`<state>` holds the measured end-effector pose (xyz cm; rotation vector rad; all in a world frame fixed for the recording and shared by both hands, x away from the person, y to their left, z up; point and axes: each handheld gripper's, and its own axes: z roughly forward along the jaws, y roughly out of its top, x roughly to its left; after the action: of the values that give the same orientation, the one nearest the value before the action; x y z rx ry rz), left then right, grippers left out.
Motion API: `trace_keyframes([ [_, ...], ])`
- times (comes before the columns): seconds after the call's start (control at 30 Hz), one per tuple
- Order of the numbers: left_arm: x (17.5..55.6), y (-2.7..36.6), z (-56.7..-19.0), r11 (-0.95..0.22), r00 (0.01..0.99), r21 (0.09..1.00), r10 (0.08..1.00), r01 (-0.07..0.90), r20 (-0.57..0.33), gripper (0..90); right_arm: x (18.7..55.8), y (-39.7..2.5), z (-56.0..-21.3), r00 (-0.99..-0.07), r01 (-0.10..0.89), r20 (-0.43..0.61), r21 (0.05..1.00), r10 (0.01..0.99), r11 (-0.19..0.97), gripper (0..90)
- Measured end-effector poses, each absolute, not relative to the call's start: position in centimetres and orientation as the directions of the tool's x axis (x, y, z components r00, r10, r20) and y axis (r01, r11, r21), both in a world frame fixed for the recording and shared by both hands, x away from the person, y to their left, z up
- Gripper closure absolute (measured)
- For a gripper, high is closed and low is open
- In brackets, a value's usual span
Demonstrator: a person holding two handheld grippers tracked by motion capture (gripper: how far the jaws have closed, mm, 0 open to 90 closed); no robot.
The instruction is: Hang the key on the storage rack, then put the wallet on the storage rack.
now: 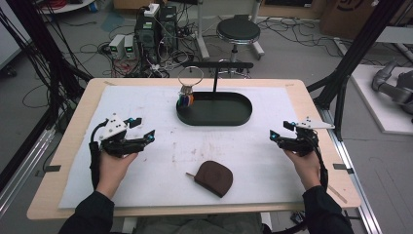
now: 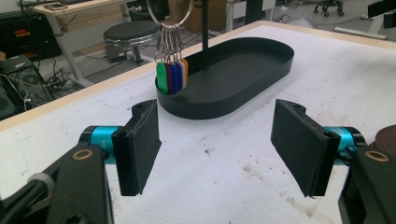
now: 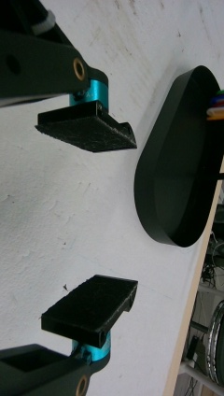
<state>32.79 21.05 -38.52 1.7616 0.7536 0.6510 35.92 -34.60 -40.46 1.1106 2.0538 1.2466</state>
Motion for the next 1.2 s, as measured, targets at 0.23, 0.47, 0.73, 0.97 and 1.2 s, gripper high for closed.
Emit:
trace_keyframes([
  [0.23, 33.1, 20.7, -38.6, -0.238, 0.653, 0.955, 0.754, 0.177, 0.067, 32.5, 35.5, -34.9, -40.5, -0.547, 0.394, 0.007, 0.884, 0.837, 0.250, 28.0],
  [0.47, 33.5, 20.4, -38.7, -0.232, 0.652, 0.958, 0.755, 0.170, 0.067, 32.4, 34.6, -34.7, -40.1, -0.558, 0.378, 0.001, 0.891, 0.830, 0.252, 27.9],
  [0.73, 34.1, 19.8, -39.1, -0.250, 0.667, 0.951, 0.742, 0.183, 0.067, 32.4, 33.3, -32.9, -39.6, -0.616, 0.349, 0.019, 0.903, 0.788, 0.251, 27.9],
  [0.97, 34.0, 19.9, -39.1, -0.251, 0.655, 0.950, 0.752, 0.187, 0.070, 32.4, 30.9, -29.3, -39.8, -0.707, 0.345, 0.029, 0.887, 0.707, 0.308, 27.9],
  [1.2, 34.2, 19.6, -39.1, -0.248, 0.655, 0.951, 0.752, 0.182, 0.071, 32.4, 29.0, -25.7, -41.1, -0.787, 0.375, 0.063, 0.839, 0.614, 0.395, 38.7],
])
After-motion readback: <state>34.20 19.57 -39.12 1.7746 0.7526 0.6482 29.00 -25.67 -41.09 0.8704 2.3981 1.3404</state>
